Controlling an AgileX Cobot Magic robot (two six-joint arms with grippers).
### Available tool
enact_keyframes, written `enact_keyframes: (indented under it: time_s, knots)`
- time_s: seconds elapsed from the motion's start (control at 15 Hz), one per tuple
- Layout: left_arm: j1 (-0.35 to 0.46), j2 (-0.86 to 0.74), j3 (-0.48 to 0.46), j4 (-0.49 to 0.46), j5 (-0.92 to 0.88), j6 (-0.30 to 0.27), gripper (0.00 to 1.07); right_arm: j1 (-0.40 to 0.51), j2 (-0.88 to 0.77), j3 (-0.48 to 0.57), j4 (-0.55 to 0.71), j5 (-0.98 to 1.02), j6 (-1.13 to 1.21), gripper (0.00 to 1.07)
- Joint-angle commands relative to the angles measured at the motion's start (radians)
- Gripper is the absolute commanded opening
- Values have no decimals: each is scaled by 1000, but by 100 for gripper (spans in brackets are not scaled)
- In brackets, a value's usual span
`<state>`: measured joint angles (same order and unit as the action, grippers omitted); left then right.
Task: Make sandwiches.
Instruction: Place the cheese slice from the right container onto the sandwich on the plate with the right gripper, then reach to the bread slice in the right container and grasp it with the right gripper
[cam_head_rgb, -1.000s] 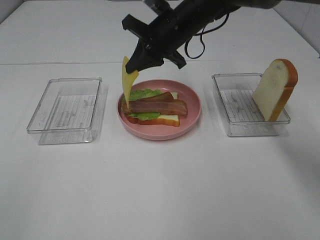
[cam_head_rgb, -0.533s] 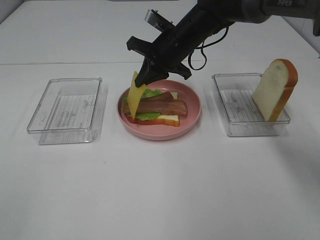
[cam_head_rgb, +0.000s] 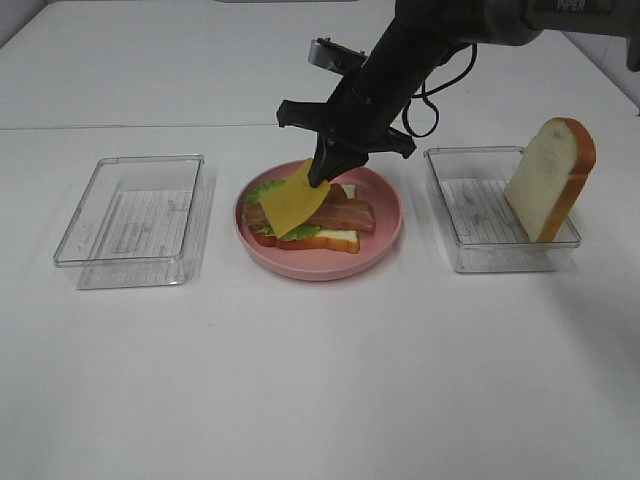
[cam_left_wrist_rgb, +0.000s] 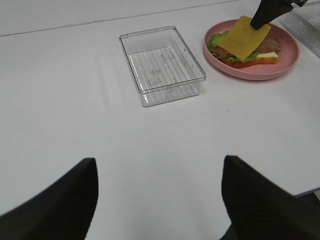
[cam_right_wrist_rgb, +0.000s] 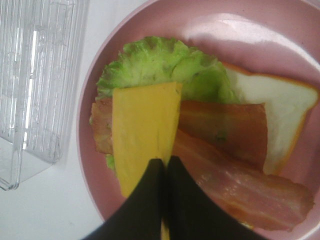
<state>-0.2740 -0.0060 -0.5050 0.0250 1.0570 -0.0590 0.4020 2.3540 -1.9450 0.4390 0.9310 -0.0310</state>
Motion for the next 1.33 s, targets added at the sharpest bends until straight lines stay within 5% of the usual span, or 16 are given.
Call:
enact_keyframes:
  time_s: [0.07, 0.33, 0.73, 1.0, 1.33]
  knots:
    - [0, -20, 6, 6, -11, 2, 68, -5, -8, -2, -33, -4, 18, 14]
    - [0, -20, 6, 6, -11, 2, 68, -4, -21, -3, -60, -2, 18, 60]
    - [0, -20, 6, 6, -11, 2, 68, -6, -135, -4, -260, 15, 61, 63]
    - [0, -20, 6, 6, -11, 2, 68, -9, -238, -4, -557, 101, 126, 63]
    - [0, -20, 6, 6, -11, 2, 68, -134, -278, -4, -564, 200, 149, 69]
